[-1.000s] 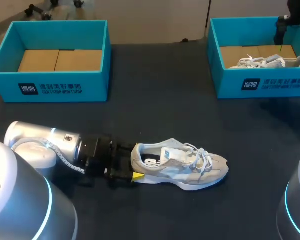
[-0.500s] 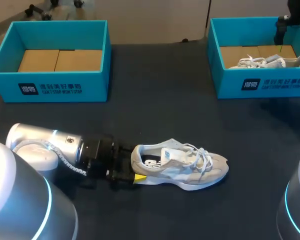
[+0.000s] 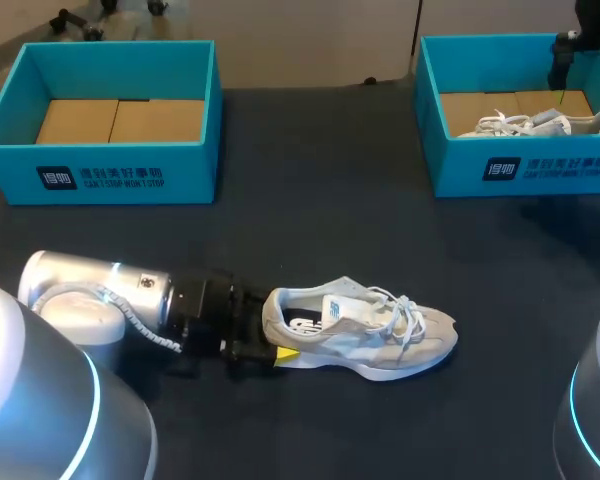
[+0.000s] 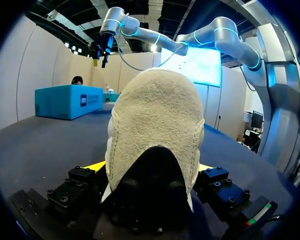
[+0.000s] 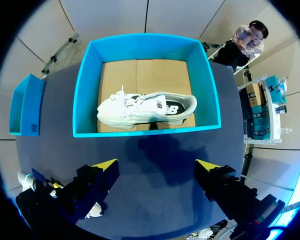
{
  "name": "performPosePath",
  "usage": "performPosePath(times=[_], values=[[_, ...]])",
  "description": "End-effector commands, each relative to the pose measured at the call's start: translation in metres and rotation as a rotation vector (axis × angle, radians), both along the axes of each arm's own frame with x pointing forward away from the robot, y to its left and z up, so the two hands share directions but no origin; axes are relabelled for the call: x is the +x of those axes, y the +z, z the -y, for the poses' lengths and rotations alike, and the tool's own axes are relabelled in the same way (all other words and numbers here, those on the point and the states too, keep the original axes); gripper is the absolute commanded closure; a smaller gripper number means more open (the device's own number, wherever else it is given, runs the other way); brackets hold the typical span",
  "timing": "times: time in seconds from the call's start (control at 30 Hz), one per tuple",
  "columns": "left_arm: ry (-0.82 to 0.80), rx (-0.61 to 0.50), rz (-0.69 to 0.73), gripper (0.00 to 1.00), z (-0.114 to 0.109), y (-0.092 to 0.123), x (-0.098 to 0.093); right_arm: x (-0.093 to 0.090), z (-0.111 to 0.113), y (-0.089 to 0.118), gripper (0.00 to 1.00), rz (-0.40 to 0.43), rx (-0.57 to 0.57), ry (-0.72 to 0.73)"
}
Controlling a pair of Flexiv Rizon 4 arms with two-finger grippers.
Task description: Take the shoe out of the shoebox, open the shoe tongue, remove and reinsert the insole, then place the shoe into the shoebox
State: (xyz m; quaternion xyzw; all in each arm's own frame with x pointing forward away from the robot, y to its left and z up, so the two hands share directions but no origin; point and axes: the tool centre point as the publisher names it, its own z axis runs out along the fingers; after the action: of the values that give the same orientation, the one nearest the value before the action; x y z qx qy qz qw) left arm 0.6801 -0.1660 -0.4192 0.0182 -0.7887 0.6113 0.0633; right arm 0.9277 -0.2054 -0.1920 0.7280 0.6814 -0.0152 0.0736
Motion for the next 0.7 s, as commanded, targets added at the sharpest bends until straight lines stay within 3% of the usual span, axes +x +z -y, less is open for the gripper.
performPosePath(times=[0.03, 0.3, 0.33, 0.37, 0.4, 0.43, 0.7], values=[[0.004, 0.000, -0.001, 0.00, 0.0039, -0.0008, 0.0002, -0.0004, -0.0002, -0.0003, 0.00, 0.001, 0.000, -0.001], [0.007, -0.003, -0.003, 0.01, 0.0069, -0.0021, 0.0010, -0.0004, -0.0002, -0.0003, 0.00, 0.001, 0.000, -0.001], [0.007, -0.003, -0.003, 0.24, 0.0070, -0.0022, 0.0010, -0.0004, -0.0002, -0.0003, 0.00, 0.001, 0.000, -0.001], [0.006, -0.004, -0.003, 0.66, 0.0072, -0.0022, 0.0010, -0.0004, -0.0002, -0.0003, 0.00, 0.001, 0.000, -0.001], [0.005, -0.004, -0.003, 0.91, 0.0073, -0.0022, 0.0010, -0.0004, -0.0002, -0.0003, 0.00, 0.001, 0.000, -0.001], [0.004, -0.004, -0.001, 1.00, 0.0074, -0.0022, 0.0010, -0.0004, -0.0002, -0.0003, 0.00, 0.001, 0.000, -0.001], [-0.016, -0.005, -0.001, 1.00, 0.0059, -0.0025, 0.0012, -0.0004, -0.0002, -0.0003, 0.00, 0.001, 0.000, -0.001]])
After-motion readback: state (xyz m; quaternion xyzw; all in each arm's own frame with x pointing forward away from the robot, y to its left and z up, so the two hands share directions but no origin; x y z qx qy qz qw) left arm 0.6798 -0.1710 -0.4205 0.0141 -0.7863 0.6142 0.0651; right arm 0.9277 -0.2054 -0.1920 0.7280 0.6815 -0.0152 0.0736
